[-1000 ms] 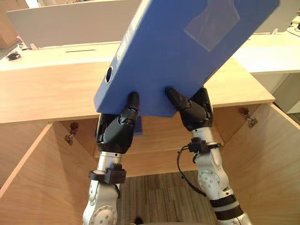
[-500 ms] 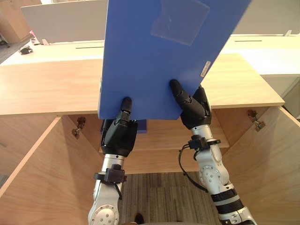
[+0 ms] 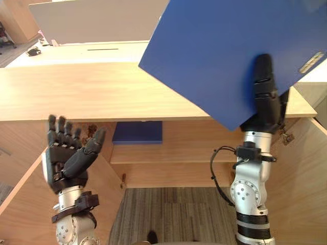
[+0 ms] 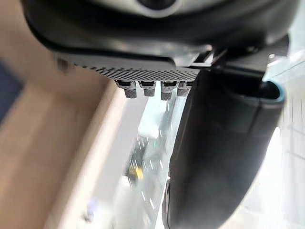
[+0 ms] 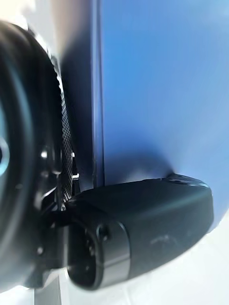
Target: Walk over to the cabinet, pick up the folder, carry it to the office cabinet, place the folder inside the office cabinet, then close the office cabinet door
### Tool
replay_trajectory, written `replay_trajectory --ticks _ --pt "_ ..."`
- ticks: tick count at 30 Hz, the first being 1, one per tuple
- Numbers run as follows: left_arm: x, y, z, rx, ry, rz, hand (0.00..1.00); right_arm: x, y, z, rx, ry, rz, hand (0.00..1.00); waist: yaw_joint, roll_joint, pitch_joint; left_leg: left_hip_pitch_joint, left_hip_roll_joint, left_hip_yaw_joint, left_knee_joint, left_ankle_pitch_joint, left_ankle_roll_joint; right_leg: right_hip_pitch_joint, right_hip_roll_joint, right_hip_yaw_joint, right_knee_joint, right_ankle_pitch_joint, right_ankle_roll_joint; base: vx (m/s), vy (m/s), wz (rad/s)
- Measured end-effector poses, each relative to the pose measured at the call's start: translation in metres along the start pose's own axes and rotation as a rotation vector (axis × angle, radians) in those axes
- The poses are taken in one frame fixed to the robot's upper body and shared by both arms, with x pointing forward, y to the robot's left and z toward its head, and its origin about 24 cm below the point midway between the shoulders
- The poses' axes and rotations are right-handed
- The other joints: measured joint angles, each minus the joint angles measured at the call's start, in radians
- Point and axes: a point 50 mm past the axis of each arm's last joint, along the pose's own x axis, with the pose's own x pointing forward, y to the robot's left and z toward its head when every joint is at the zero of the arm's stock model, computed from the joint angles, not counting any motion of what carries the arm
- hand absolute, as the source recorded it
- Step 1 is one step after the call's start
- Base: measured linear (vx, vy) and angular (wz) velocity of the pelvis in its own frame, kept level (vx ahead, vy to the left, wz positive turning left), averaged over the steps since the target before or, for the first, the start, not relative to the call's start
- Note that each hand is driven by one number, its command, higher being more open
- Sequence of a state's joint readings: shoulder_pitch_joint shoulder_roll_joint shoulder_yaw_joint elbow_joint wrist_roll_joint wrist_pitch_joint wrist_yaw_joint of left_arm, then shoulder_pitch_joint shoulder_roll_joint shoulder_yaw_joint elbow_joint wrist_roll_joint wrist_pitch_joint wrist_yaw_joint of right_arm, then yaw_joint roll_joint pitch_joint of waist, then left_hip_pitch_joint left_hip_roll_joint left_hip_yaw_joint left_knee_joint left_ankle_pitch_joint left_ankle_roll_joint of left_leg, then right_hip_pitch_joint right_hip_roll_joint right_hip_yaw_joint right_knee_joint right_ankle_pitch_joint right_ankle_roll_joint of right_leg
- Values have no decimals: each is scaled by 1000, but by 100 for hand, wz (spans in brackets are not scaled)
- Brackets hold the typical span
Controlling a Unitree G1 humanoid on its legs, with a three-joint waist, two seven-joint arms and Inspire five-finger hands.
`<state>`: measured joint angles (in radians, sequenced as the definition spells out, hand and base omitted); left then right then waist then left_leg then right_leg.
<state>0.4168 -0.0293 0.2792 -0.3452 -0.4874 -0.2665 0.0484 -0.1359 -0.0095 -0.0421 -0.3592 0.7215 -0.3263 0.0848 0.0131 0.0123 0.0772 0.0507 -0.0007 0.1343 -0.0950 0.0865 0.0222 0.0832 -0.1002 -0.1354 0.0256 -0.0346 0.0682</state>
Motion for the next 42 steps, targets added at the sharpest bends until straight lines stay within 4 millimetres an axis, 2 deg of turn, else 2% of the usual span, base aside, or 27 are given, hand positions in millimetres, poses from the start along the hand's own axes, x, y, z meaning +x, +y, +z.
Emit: replay_trajectory --ticks 2,7,9,10,11,14,16,17,19,20,23,25,27,30,32,34,36,42 --pt "-6 12 -15 43 73 66 100 0 2 1 -21 0 20 0 0 -1 0 -3 0 -2 0 0 0 -1 0 -3 -2 0 0 -16 -6 5" --pt "-35 40 -64 117 343 172 100 -9 7 -8 -62 70 54 0 2 -6 -3 -23 1 -4 0 0 0 -18 -4 -6 -6 0 0 -5 0 1" --pt "-61 60 -104 224 581 204 100 -20 14 -20 -125 175 124 0 0 -7 -3 -35 1 -1 0 0 0 -31 -4 -4 -7 1 1 38 -4 -3" --pt "-65 62 -107 239 608 206 100 -21 15 -21 -138 188 135 0 0 -8 -3 -36 2 -1 0 0 0 -32 -4 -4 -7 1 1 26 -4 -5" --pt "-78 69 -122 287 711 211 100 -25 18 -28 -185 238 181 0 -3 -12 -2 -42 3 2 0 0 -1 -39 -3 -1 -7 2 1 21 -4 -6" --pt "-105 83 -149 372 916 224 100 -41 22 -53 -306 389 299 0 1 -35 16 -78 12 14 7 3 -5 -95 2 13 22 1 0 -4 -10 -11" --pt "-107 85 -157 399 969 211 100 -47 23 -66 -357 449 342 0 0 -45 53 -118 16 18 33 -1 -10 -139 2 20 56 -3 -6 -68 -4 -6" --pt "-98 84 -161 415 977 187 100 -50 23 -77 -413 491 374 0 1 -50 97 -169 21 19 95 -20 -11 -183 0 23 99 -12 -15 -135 -8 0" --pt "-80 83 -164 464 965 147 100 -51 20 -94 -512 561 428 0 2 -42 173 -254 30 20 233 -73 -10 -244 -6 27 184 -43 -17 -158 -6 0" --pt "-72 81 -166 482 962 126 100 -53 16 -102 -574 602 456 0 3 -29 213 -321 44 20 334 -116 -12 -295 -6 29 251 -67 -18 -182 12 -7" --pt "-58 71 -171 490 944 99 100 -58 10 -108 -713 637 521 0 3 -3 294 -477 67 23 523 -194 -10 -454 -7 47 434 -136 -19 -171 25 -9" --pt "-42 61 -171 471 894 81 100 -54 12 -109 -760 623 573 0 3 7 327 -557 75 25 609 -221 -9 -543 -13 55 533 -170 -21 -185 7 -6" --pt "-24 46 -171 472 849 23 100 -46 11 -117 -769 625 548 0 4 23 348 -652 90 23 708 -249 -3 -641 -13 61 633 -204 -26 -144 -11 -4" --pt "-3 20 -171 430 782 -39 100 -33 5 -122 -711 628 396 0 7 40 368 -777 109 17 823 -290 -4 -765 -13 62 748 -245 -29 -91 -14 -1" --pt "8 11 -166 412 732 -51 100 -25 4 -119 -635 601 299 0 10 41 373 -855 123 9 898 -308 4 -837 -12 58 819 -269 -33 -77 -15 1" --pt "18 5 -161 400 689 -70 100 -8 2 -113 -555 550 200 0 17 44 383 -921 132 -1 955 -326 3 -899 -12 54 874 -287 -38 -55 -9 1" --pt "26 -4 -156 374 641 -68 100 18 -2 -101 -450 460 73 0 32 50 387 -990 138 -10 1003 -335 2 -963 -13 51 924 -304 -40 -65 -14 6" --pt "39 -18 -146 303 567 -50 100 78 -11 -70 -225 232 -210 0 54 49 397 -1078 146 -33 1065 -346 -4 -1037 -15 34 983 -324 -48 -54 -32 6"
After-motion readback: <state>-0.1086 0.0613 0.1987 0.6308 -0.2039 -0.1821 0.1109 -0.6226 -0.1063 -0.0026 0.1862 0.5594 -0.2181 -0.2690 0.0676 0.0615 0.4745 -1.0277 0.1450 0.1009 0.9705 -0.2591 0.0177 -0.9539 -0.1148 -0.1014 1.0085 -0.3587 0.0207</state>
